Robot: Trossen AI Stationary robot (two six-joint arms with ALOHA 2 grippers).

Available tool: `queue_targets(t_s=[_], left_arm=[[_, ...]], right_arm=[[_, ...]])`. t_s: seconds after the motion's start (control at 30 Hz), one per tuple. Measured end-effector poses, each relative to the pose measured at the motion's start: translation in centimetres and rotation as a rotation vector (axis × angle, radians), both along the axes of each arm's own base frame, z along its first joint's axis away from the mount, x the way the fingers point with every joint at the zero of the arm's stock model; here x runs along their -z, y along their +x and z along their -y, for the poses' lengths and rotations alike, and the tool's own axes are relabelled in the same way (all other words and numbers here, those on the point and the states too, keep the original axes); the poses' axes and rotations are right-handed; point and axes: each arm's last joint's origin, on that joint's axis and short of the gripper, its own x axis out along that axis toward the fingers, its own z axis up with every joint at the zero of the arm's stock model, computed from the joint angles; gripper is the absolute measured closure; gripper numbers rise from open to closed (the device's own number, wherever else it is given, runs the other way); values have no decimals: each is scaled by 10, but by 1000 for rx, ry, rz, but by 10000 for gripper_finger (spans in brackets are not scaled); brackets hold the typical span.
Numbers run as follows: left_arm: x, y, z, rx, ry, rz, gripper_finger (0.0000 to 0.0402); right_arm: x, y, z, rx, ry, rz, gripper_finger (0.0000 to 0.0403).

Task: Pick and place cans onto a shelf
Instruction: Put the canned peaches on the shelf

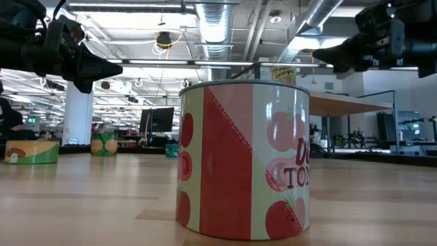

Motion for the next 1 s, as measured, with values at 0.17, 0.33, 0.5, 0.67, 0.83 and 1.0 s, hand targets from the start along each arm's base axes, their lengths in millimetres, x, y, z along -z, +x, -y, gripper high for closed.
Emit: queue_targets(t_s=[0.17, 0.33, 0.5, 0.67, 0.83, 1.0], left_arm=[[-6, -1, -2, -79, 3, 63, 401], [-7, 0, -4, -125, -63, 98, 401], [-17, 5, -6, -171, -71, 36, 401], [-24, 18, -14, -286, -47, -156, 401], [-35, 34, -28, -323, -84, -326, 401], [-58, 44, -47, -350, -146, -503, 401]], right_arm=[[6, -12, 1, 154, -3, 52, 401], [-1, -21, -2, 173, -44, 138, 400], [-2, -25, -3, 174, -63, 142, 401], [-2, -26, -3, 174, -66, 142, 400], [0, -26, -3, 174, -64, 129, 400], [0, -26, -3, 175, -63, 127, 399]])
